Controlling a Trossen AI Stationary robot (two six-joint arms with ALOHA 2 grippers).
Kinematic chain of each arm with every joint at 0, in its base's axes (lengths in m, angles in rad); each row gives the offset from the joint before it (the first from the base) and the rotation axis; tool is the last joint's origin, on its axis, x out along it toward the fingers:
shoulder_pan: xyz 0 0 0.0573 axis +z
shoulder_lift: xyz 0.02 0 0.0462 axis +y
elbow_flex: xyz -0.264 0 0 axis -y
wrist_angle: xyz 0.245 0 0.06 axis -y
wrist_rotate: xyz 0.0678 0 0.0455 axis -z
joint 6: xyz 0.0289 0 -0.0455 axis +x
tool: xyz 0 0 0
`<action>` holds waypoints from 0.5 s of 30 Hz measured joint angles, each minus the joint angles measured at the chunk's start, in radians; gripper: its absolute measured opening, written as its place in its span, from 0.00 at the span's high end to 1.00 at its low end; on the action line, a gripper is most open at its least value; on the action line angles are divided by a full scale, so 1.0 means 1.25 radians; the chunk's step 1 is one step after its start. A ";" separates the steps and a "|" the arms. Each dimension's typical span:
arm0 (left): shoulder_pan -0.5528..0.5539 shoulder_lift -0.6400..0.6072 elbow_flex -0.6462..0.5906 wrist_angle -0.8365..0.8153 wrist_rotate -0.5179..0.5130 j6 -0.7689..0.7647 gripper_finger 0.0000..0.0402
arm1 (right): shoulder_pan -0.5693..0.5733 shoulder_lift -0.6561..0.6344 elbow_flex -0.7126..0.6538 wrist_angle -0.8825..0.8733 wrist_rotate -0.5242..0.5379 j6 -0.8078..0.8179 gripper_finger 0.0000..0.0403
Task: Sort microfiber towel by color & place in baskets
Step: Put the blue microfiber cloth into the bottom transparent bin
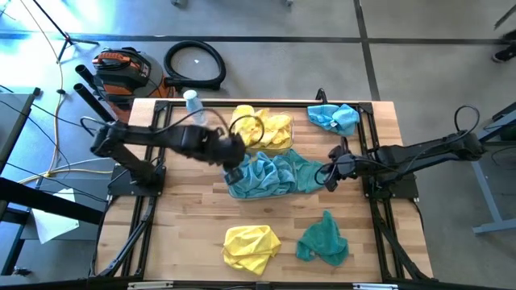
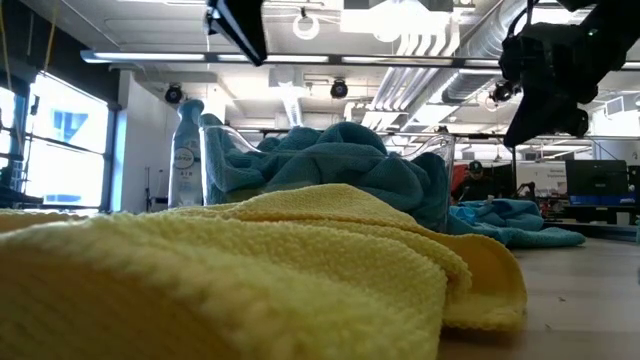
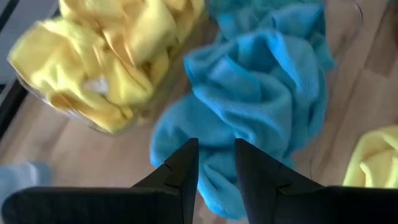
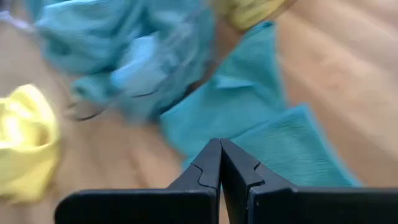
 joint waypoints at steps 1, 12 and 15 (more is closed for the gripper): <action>-0.014 -0.016 -0.030 0.016 -0.007 -0.013 0.77 | 0.000 0.001 0.000 0.009 -0.023 0.000 1.00; -0.138 -0.222 -0.356 0.123 -0.041 -0.204 0.77 | 0.176 0.175 0.152 -0.129 0.014 0.223 1.00; -0.185 -0.283 -0.427 0.150 -0.038 -0.263 0.77 | 0.224 0.263 0.228 -0.226 0.002 0.317 1.00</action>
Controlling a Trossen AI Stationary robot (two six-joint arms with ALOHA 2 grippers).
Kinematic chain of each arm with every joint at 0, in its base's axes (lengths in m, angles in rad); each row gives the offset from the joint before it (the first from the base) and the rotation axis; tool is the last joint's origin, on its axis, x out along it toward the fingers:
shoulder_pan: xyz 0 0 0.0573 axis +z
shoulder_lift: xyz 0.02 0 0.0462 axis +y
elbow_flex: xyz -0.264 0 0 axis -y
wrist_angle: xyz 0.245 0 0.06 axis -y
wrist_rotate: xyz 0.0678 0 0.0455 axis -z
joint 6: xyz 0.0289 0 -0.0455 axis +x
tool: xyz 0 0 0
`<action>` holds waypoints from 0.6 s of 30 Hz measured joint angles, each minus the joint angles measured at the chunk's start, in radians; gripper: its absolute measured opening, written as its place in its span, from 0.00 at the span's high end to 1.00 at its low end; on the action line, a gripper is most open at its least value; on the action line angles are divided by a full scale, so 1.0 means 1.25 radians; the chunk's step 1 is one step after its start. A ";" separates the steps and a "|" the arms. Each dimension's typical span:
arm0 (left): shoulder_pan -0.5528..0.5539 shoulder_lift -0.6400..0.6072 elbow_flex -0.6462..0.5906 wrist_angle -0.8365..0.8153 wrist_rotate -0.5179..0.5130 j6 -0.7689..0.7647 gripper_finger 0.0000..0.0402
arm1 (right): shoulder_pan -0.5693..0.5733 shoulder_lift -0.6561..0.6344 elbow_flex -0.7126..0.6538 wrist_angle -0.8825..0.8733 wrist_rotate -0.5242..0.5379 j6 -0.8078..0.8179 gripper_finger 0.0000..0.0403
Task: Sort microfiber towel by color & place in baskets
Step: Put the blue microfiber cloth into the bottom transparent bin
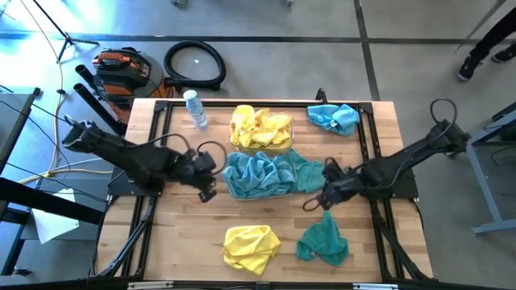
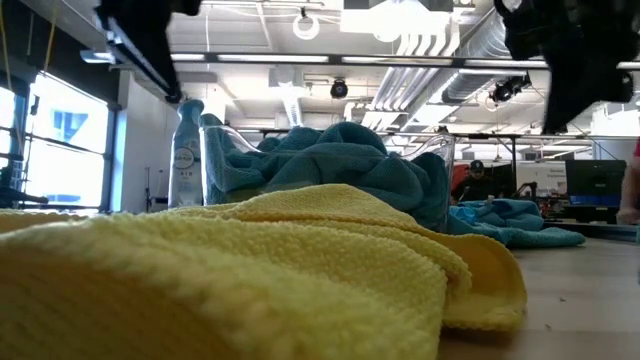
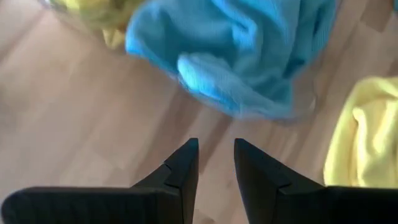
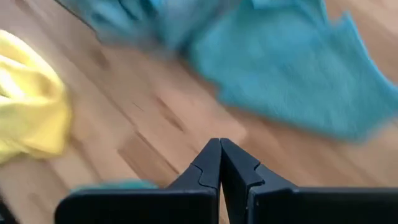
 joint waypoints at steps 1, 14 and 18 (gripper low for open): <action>-0.016 -0.016 -0.021 0.012 0.000 -0.018 0.77 | 0.017 0.030 0.024 -0.046 -0.013 0.035 1.00; -0.137 -0.100 -0.143 0.031 0.001 -0.134 0.77 | 0.186 0.268 0.170 -0.164 -0.156 0.517 0.86; -0.146 -0.100 -0.143 0.052 0.001 -0.095 0.77 | 0.235 0.307 0.170 -0.147 -0.185 0.646 0.72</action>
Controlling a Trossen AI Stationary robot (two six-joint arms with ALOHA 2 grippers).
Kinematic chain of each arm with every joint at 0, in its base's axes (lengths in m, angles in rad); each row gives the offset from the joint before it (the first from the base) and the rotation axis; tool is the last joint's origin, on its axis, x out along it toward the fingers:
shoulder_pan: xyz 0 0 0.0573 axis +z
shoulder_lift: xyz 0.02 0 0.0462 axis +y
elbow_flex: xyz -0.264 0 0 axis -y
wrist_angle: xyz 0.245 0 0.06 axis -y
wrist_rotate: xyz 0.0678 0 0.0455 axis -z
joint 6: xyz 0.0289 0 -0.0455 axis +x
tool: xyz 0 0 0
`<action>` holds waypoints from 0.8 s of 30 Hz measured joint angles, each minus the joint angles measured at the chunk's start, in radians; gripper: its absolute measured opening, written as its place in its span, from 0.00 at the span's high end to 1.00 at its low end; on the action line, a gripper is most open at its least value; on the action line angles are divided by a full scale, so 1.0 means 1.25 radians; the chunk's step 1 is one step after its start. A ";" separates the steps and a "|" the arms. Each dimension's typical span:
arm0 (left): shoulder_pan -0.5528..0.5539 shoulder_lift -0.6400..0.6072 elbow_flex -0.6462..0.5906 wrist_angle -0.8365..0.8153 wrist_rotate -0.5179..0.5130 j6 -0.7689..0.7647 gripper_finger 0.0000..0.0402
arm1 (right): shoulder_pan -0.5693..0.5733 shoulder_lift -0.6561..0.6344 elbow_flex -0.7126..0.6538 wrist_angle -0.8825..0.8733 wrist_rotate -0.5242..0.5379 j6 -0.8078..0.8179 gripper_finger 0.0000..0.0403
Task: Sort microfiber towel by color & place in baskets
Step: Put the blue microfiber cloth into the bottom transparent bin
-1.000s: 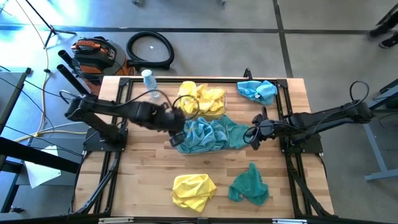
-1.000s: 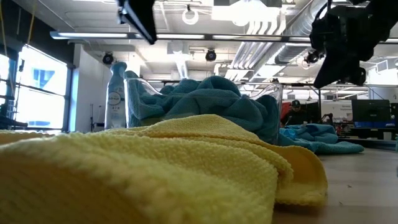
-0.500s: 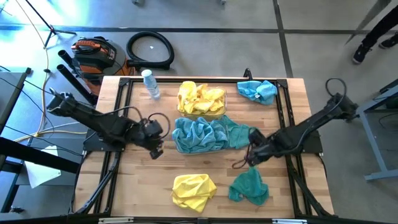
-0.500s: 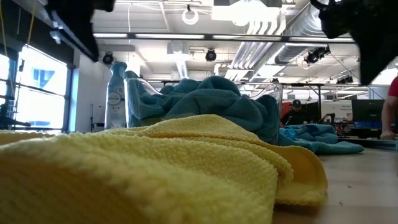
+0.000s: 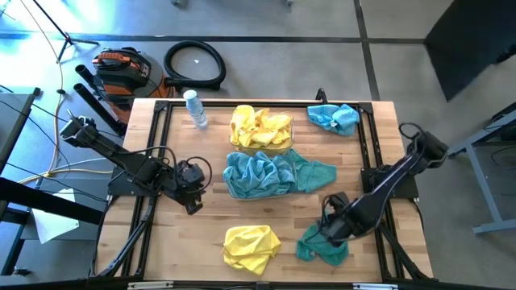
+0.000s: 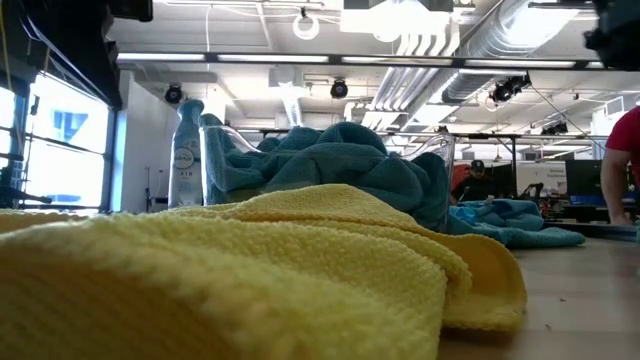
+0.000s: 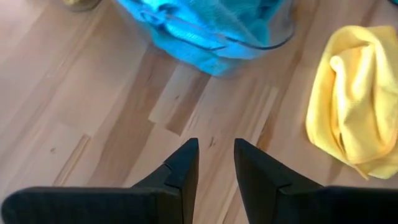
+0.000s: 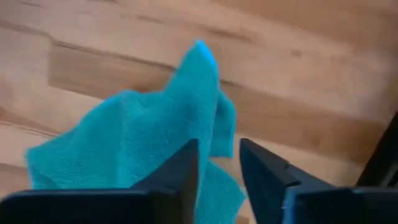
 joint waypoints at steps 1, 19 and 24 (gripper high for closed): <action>0.000 0.000 0.000 0.006 0.000 0.008 0.77 | 0.012 0.011 0.000 0.007 -0.001 0.026 0.68; 0.001 0.000 0.000 0.006 0.015 0.043 0.77 | 0.026 0.233 0.004 0.273 -0.005 0.091 0.38; 0.001 0.000 0.000 0.005 0.016 0.046 0.77 | 0.002 0.249 0.005 0.296 -0.010 0.085 0.51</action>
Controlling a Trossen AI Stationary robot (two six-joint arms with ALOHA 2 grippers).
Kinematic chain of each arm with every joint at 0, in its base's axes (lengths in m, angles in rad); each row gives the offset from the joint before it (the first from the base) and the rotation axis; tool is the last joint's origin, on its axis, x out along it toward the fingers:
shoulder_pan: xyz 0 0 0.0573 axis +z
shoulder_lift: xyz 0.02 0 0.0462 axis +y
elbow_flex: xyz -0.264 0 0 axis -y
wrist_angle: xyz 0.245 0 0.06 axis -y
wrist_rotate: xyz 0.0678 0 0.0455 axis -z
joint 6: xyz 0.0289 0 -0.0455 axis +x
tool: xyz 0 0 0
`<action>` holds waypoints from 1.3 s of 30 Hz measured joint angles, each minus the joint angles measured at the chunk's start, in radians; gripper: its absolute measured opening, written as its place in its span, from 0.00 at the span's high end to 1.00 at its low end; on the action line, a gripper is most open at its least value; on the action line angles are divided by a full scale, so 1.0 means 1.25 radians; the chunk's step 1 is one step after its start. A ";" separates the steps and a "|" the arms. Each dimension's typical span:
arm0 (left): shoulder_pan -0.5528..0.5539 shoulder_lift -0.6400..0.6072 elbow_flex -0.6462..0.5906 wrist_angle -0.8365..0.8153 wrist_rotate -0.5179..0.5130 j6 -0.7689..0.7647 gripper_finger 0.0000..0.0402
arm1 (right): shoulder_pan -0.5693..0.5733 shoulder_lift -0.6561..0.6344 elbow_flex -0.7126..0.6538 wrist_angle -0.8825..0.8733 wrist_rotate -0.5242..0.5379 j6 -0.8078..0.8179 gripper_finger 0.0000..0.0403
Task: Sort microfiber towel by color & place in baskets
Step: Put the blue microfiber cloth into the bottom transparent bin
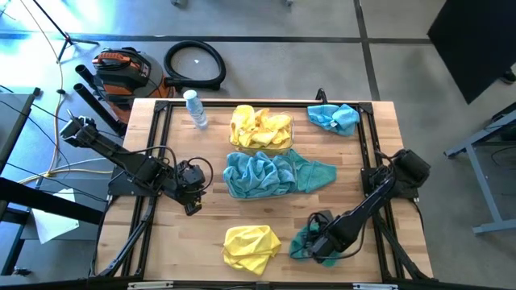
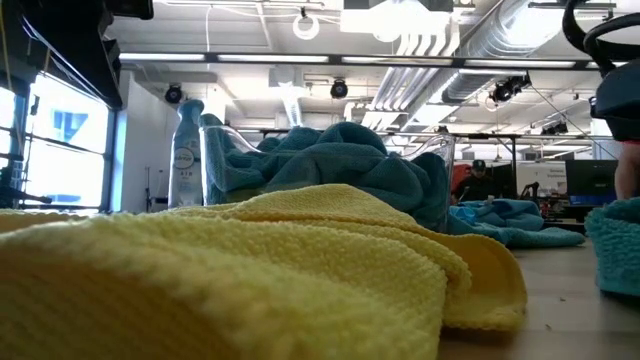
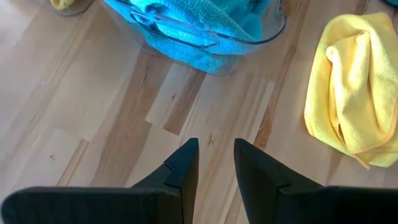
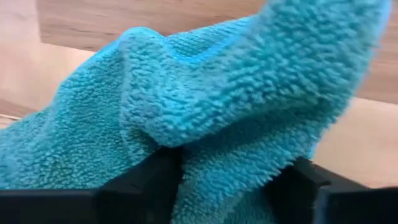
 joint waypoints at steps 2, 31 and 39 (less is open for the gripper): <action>0.000 0.000 0.000 -0.001 0.000 0.000 0.77 | -0.005 -0.003 -0.001 0.003 0.008 -0.012 0.61; 0.052 0.000 0.000 -0.002 -0.027 0.028 0.77 | -0.204 -0.449 -0.007 -0.044 0.544 -0.704 0.99; 0.052 0.000 0.000 -0.001 -0.028 0.015 0.77 | -0.427 -0.511 -0.005 0.075 0.341 -1.044 1.00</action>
